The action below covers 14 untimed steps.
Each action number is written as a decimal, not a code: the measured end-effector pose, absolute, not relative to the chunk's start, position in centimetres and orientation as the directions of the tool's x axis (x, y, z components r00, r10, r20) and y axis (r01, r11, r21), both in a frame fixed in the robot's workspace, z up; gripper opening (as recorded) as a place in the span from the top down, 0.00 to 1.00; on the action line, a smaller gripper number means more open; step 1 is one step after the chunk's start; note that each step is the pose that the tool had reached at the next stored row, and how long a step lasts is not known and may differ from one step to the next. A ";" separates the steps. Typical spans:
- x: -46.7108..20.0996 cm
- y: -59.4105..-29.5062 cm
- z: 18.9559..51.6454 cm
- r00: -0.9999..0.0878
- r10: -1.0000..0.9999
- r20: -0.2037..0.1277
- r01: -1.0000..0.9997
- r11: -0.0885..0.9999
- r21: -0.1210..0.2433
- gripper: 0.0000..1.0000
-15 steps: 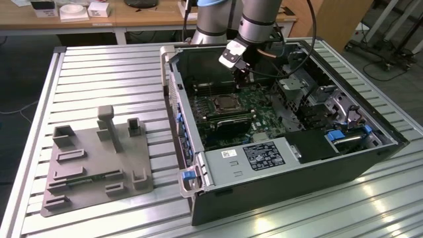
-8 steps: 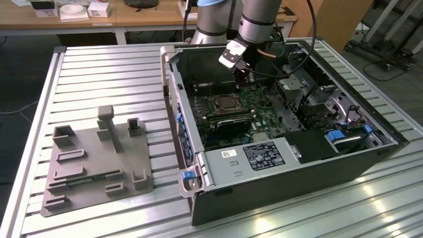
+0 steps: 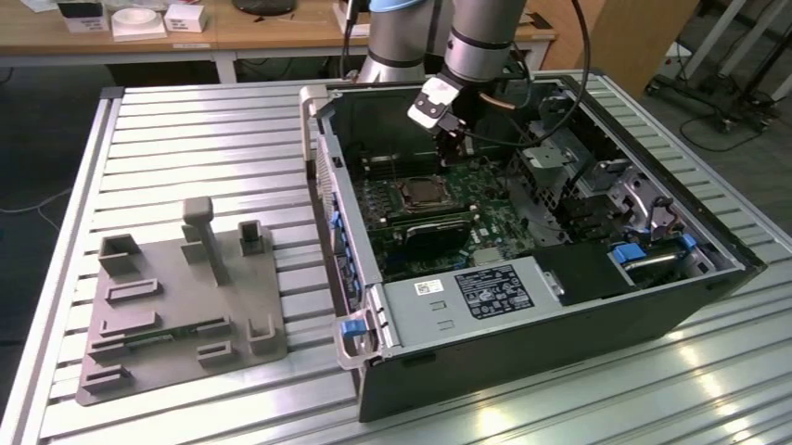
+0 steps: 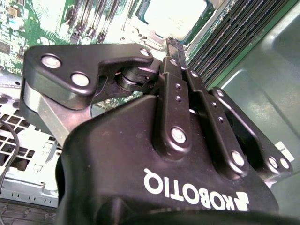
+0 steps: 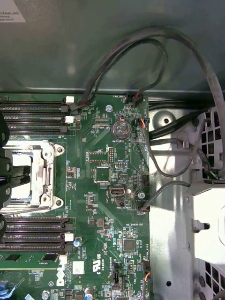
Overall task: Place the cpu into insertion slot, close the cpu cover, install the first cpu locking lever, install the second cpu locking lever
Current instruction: 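Close the cpu cover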
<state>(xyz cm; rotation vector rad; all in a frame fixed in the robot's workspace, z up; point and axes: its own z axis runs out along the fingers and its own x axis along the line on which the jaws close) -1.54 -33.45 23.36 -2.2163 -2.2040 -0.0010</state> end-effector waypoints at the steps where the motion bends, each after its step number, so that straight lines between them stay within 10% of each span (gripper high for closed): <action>1: -1.6 -33.5 23.3 0.006 1.000 0.012 1.000 -0.005 -0.011 0.90; 14: -4.0 -33.5 22.9 0.006 1.000 0.012 1.000 -0.005 -0.004 0.90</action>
